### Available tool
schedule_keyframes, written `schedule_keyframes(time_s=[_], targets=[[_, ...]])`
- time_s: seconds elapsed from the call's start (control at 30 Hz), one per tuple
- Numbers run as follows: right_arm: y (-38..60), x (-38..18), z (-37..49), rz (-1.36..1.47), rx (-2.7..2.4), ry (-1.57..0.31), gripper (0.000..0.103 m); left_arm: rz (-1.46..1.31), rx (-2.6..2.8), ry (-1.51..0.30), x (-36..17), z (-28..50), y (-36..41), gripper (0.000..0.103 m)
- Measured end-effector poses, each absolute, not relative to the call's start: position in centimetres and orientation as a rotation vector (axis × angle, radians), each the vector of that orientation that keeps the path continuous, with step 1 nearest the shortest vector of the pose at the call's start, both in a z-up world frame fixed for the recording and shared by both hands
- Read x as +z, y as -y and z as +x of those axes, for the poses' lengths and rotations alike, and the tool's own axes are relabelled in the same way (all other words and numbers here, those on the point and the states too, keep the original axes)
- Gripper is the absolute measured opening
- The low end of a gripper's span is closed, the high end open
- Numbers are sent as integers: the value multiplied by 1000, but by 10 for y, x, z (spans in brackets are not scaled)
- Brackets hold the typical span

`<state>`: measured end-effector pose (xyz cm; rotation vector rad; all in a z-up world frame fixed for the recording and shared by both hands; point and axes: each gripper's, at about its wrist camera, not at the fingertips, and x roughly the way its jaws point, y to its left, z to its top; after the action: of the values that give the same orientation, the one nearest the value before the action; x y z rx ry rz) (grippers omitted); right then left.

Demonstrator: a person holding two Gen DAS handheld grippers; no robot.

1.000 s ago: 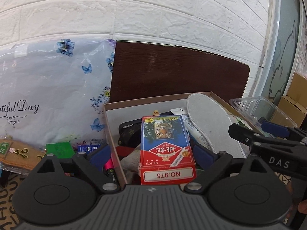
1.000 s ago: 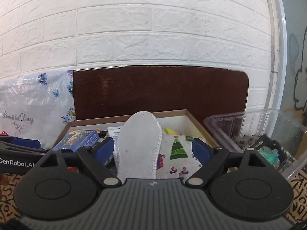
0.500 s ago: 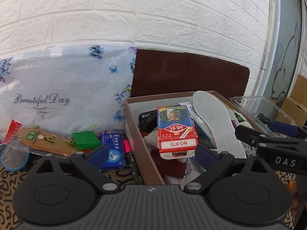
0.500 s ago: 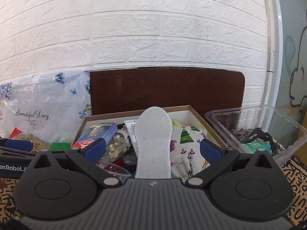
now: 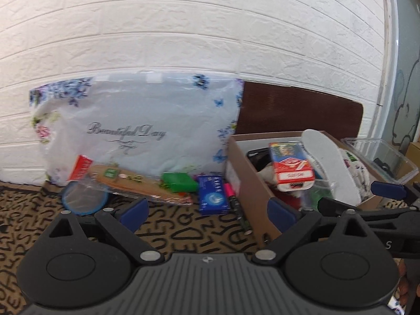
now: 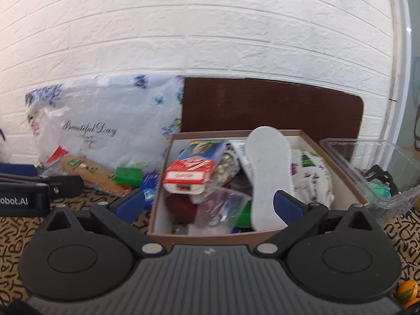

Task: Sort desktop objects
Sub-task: 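Lower the card box and insole into the cardboard box and open both tools, then move both open tools back over the tabletop items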

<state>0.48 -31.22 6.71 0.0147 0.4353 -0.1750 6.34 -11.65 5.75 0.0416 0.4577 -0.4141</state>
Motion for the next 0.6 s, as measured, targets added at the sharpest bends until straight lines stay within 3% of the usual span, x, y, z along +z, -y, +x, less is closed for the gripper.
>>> schedule_keyframes(time_s=[0.6], targets=[[245, 51, -1, -9, -54, -481, 101, -13, -318, -515, 30, 53, 45, 100]])
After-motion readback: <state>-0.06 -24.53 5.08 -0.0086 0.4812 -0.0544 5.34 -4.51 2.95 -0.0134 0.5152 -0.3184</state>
